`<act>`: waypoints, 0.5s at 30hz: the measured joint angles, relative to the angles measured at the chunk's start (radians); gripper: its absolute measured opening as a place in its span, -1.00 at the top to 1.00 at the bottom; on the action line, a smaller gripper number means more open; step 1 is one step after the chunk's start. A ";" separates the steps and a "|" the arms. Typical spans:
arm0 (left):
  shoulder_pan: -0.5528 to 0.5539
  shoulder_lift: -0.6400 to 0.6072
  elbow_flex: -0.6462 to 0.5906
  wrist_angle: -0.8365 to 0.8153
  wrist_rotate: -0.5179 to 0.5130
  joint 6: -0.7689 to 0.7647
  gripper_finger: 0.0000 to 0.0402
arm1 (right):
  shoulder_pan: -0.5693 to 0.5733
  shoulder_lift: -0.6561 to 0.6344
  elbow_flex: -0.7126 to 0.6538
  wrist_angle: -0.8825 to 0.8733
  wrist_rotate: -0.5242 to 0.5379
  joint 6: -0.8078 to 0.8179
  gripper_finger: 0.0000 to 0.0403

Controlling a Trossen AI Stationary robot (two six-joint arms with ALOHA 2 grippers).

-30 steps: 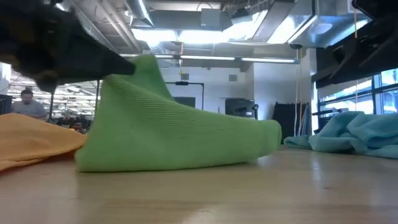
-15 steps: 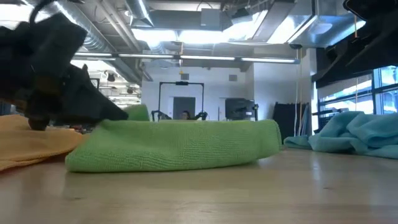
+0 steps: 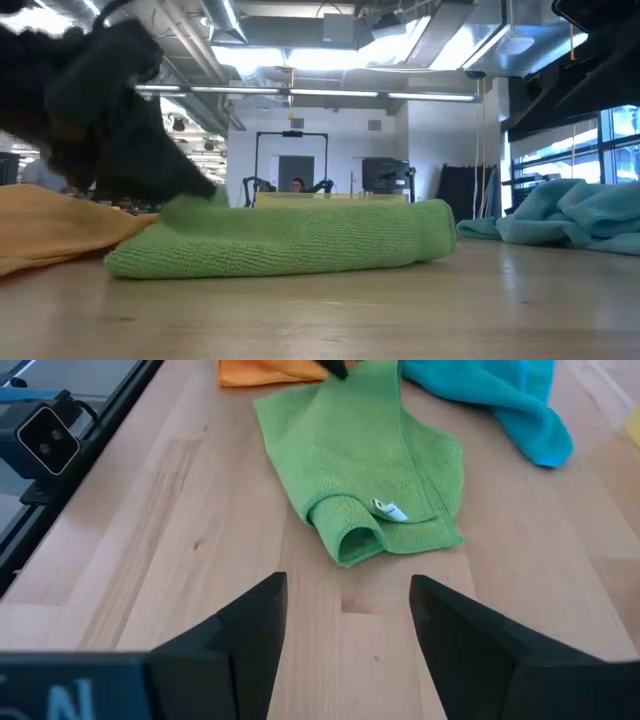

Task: Fold microfiber towels
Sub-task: Fold the green microfiber cloth

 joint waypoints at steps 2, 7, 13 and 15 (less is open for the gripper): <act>-0.007 -0.061 0.000 -0.054 -0.020 0.017 0.11 | -0.003 0.000 0.000 0.003 0.000 0.000 -0.06; -0.027 -0.173 0.000 -0.062 -0.084 0.122 0.11 | -0.071 0.008 0.000 0.012 -0.035 0.047 -0.06; -0.004 -0.174 0.000 0.041 0.002 0.233 0.12 | -0.170 0.086 0.000 0.150 -0.156 -0.024 -0.06; 0.009 -0.157 0.000 0.063 0.045 0.234 0.12 | -0.211 0.126 0.001 0.207 -0.211 -0.032 -0.06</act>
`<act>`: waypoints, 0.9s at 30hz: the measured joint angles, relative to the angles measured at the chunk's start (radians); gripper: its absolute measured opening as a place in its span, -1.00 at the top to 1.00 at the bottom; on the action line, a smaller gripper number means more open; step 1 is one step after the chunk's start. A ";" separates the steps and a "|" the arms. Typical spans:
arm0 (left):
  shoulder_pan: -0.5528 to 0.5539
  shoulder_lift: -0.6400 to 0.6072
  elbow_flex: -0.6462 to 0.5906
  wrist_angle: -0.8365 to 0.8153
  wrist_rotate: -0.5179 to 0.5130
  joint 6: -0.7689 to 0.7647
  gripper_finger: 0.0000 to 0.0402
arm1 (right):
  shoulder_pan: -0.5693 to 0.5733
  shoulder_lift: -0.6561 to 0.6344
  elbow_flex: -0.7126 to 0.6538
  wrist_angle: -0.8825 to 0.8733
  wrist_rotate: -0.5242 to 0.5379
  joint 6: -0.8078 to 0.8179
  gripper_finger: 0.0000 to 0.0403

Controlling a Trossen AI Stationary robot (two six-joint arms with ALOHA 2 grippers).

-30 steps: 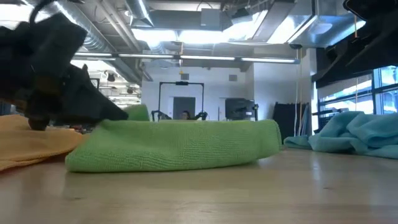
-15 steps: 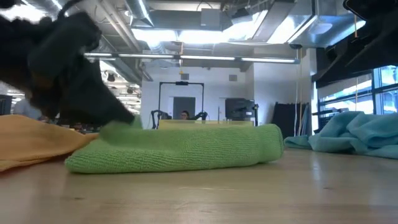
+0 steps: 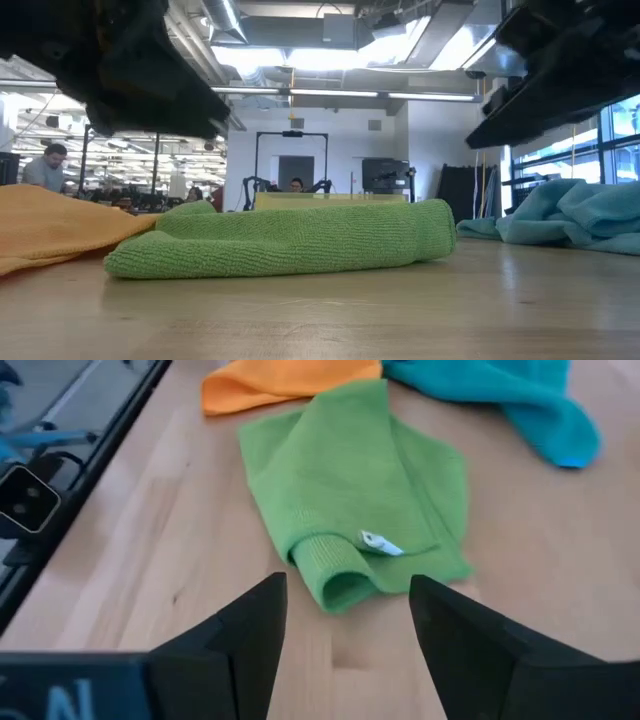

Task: Fold microfiber towels
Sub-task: Fold the green microfiber cloth

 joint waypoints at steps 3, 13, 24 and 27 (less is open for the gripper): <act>0.012 0.027 0.000 0.037 0.036 0.001 0.12 | -0.058 0.066 0.000 0.078 -0.070 -0.029 -0.06; 0.027 0.120 0.000 0.097 0.238 -0.004 0.12 | -0.235 0.285 0.109 0.173 -0.279 -0.181 -0.02; 0.007 0.173 0.000 0.115 0.381 -0.039 0.12 | -0.313 0.514 0.390 -0.090 -0.341 -0.283 0.53; 0.001 0.187 0.002 0.102 0.383 -0.055 0.12 | -0.325 0.533 0.415 -0.129 -0.341 -0.303 0.71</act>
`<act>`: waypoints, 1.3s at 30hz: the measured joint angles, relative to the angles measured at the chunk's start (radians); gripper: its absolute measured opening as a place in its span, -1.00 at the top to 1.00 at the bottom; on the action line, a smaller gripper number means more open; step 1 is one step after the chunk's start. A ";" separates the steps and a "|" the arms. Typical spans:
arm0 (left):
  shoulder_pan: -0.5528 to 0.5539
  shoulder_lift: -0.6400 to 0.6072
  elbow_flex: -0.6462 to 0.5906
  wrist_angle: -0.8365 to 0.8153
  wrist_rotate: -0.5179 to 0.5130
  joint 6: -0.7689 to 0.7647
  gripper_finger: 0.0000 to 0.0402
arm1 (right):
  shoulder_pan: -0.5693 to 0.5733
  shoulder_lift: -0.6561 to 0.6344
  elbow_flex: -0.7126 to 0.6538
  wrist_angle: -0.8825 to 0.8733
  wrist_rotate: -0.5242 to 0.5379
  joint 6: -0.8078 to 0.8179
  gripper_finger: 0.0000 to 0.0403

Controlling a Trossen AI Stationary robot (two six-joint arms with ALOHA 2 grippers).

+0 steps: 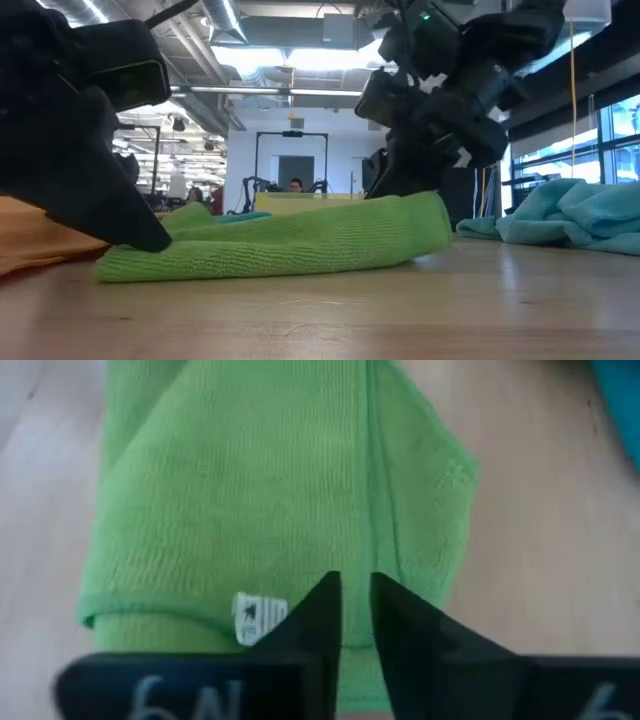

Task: Fold microfiber towels
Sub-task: Fold the green microfiber cloth

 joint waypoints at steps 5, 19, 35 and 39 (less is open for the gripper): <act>0.006 0.007 0.001 -0.014 -0.003 0.003 0.12 | -0.013 0.022 0.005 -0.014 0.000 -0.009 0.92; 0.028 0.006 0.001 -0.030 0.089 0.075 0.12 | -0.024 0.077 0.011 -0.053 0.005 -0.003 0.96; 0.063 0.001 0.000 -0.032 0.137 0.496 0.12 | 0.188 0.004 0.008 -0.319 0.135 0.340 0.98; 0.072 -0.032 -0.004 -0.052 0.156 0.548 0.12 | 0.256 -0.001 0.007 -0.325 0.159 0.418 0.98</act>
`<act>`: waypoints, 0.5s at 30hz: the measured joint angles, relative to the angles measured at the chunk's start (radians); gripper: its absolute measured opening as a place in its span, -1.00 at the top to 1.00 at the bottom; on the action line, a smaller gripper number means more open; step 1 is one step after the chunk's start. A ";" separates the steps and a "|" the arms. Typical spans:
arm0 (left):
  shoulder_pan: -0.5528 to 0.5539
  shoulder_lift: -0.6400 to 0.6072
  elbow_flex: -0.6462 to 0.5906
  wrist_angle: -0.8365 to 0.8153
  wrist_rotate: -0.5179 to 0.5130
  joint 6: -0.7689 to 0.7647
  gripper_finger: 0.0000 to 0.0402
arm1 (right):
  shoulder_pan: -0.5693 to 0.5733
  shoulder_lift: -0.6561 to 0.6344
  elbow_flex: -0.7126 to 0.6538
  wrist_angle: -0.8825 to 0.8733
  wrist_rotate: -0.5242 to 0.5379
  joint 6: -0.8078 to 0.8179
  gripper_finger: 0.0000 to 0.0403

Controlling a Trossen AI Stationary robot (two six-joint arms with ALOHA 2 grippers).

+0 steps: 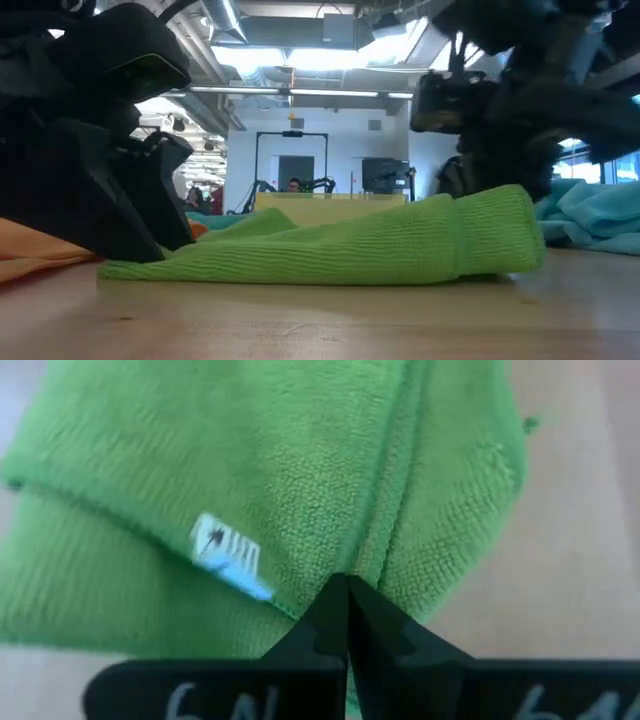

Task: Fold microfiber towels
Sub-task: Fold the green microfiber cloth

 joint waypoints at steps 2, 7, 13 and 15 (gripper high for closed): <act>0.000 -0.022 -0.002 -0.014 0.001 0.009 0.12 | 0.021 -0.014 -0.003 -0.004 0.019 0.015 0.97; -0.014 -0.079 -0.002 -0.011 -0.003 0.046 0.12 | 0.030 -0.096 -0.012 -0.038 0.023 0.020 0.88; -0.016 -0.130 0.000 0.004 -0.047 0.057 0.12 | 0.018 -0.167 -0.008 -0.036 0.085 -0.026 0.83; -0.016 -0.132 0.000 -0.009 -0.052 0.056 0.12 | 0.004 -0.171 -0.006 -0.025 0.088 -0.030 0.83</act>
